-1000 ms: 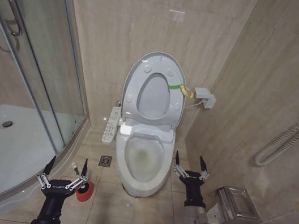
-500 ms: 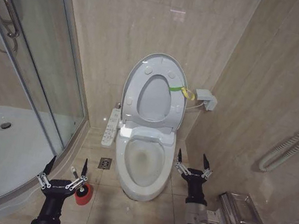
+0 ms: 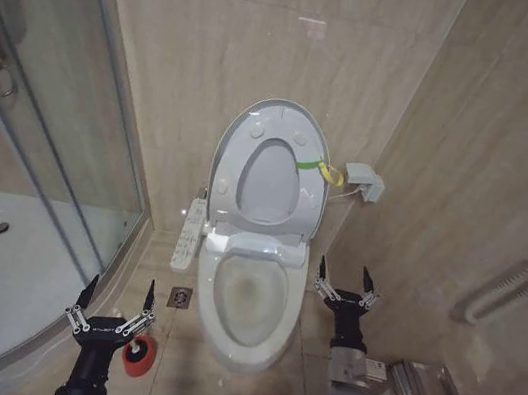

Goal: Open the toilet lid, clean the toilet bowl with a toilet brush, close the toilet lid, and flush.

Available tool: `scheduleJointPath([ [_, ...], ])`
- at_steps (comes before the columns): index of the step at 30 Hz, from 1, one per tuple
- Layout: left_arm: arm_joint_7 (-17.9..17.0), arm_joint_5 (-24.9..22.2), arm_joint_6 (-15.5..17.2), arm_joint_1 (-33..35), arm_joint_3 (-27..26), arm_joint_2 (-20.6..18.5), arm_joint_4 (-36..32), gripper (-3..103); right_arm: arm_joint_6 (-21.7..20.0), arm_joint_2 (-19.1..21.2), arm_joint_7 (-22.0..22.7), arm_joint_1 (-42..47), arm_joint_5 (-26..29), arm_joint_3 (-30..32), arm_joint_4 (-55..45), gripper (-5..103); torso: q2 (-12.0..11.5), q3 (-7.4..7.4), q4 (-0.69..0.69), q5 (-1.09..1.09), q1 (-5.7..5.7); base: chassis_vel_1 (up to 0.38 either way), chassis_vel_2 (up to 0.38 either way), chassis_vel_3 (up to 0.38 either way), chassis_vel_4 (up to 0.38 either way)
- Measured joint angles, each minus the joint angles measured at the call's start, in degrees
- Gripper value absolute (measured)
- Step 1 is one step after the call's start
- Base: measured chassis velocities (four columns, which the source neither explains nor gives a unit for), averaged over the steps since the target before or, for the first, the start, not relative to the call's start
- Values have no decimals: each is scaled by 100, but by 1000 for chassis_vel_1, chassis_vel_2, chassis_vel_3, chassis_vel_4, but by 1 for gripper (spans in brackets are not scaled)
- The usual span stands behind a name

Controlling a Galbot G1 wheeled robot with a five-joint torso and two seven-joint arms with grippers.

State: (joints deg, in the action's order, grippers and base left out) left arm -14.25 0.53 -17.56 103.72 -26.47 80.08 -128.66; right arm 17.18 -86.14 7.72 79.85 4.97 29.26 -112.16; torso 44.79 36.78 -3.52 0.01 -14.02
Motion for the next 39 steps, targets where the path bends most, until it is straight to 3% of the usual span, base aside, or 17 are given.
scheduleJointPath([
  [33,-1,0,0,1,-1,0,0,100,-25,41,316,-477,-96,6,371,100,2,-2,0,-1,7,-17,14,16,-16],
  [39,-1,0,0,0,-2,-1,0,100,-30,44,539,-585,-625,46,479,100,1,-1,1,-1,2,-57,62,73,-63],
])
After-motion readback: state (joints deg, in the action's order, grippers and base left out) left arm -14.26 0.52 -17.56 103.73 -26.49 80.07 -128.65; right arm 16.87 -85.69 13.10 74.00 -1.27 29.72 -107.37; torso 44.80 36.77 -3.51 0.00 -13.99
